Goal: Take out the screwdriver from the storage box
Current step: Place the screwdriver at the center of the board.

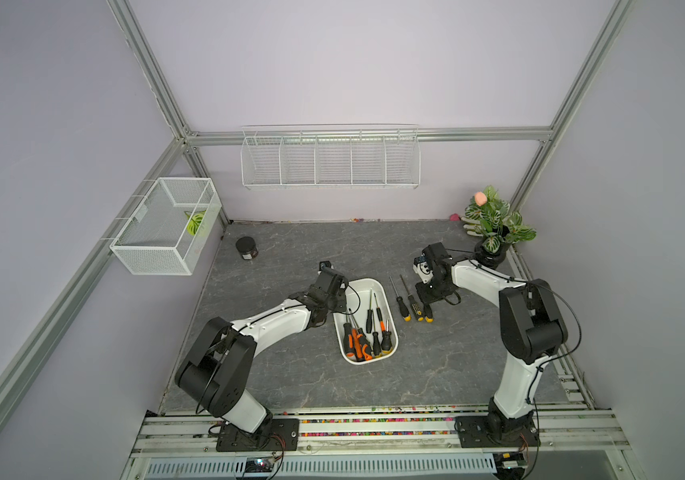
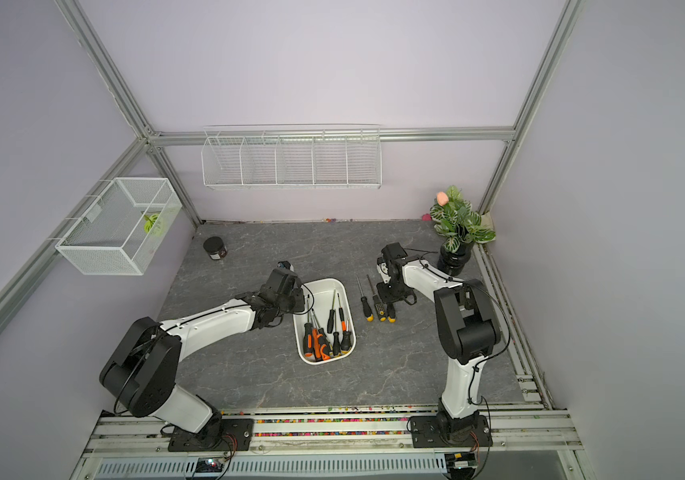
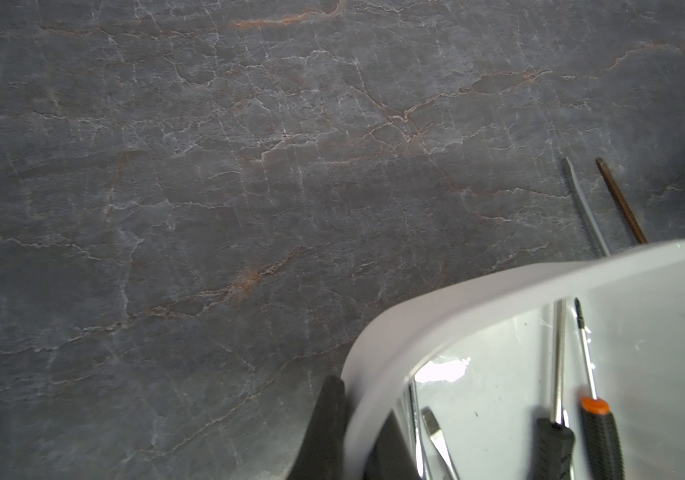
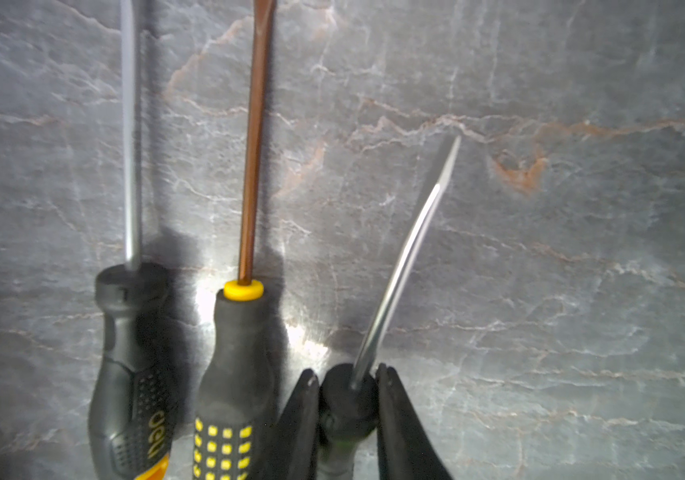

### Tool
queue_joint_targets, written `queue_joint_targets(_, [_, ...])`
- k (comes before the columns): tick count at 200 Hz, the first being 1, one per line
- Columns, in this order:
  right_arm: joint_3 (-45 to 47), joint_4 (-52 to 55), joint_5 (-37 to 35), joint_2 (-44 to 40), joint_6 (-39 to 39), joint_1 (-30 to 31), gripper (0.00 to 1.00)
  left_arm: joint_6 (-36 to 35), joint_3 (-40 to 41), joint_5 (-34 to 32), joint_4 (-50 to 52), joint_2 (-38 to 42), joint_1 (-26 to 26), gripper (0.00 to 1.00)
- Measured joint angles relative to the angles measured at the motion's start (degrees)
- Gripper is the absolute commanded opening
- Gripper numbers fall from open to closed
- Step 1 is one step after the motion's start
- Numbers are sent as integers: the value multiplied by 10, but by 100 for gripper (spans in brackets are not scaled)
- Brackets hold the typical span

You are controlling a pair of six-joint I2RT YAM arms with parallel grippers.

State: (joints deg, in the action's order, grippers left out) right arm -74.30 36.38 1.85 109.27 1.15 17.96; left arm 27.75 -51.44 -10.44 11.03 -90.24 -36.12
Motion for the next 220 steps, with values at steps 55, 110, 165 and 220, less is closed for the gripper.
queue_joint_targets(55, [-3,0,9,6,-4,0,27,0,0,0,0,0,0,0])
queue_joint_targets(110, [-4,0,12,9,-8,0,38,0,0,0,0,0,0,0])
queue_joint_targets(165, [-4,0,12,9,-8,0,39,0,0,0,0,0,0,0])
queue_joint_targets(220, [-4,1,12,-15,-6,7,42,0,0,0,0,0,0,0])
